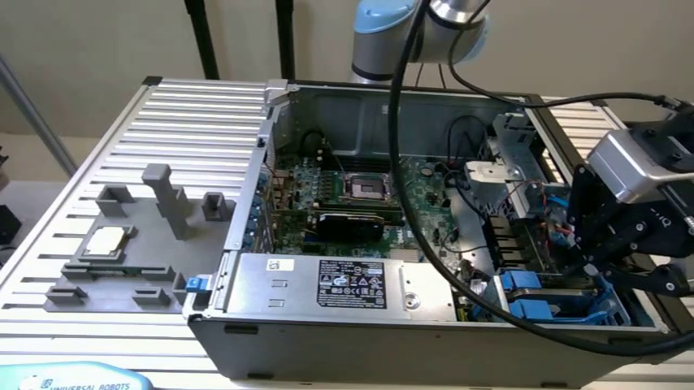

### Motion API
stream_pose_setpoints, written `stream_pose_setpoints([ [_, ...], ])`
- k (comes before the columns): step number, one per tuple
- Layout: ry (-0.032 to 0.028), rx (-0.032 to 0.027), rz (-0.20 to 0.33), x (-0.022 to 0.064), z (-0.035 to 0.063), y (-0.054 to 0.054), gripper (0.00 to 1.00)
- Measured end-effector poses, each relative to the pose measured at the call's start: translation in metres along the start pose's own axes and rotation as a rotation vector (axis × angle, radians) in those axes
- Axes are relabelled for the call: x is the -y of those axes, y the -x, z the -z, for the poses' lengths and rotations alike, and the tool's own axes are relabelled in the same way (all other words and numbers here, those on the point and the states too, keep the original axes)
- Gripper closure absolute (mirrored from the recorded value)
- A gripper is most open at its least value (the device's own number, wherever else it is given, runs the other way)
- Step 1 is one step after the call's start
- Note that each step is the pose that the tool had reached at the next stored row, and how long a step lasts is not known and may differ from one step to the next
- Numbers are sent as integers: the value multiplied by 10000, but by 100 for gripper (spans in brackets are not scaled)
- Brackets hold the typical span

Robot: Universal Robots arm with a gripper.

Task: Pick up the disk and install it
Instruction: 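Insert the first disk wire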

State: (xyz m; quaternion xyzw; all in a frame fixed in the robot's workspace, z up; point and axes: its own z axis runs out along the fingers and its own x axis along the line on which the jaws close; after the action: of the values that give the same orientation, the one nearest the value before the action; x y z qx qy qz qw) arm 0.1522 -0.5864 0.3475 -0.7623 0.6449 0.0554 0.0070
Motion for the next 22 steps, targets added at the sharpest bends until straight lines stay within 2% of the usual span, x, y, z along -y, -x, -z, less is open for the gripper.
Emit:
stream_pose_setpoints([
  [3,7,-161,-242,0,-7,-1,84],
  [4,6,-201,-336,0,-9,-1,84],
  [6,-2,-244,-545,0,-14,-2,84],
  [14,-34,-218,-1363,1,-28,-2,84],
  [22,-62,-190,-1846,7,-45,27,84],
])
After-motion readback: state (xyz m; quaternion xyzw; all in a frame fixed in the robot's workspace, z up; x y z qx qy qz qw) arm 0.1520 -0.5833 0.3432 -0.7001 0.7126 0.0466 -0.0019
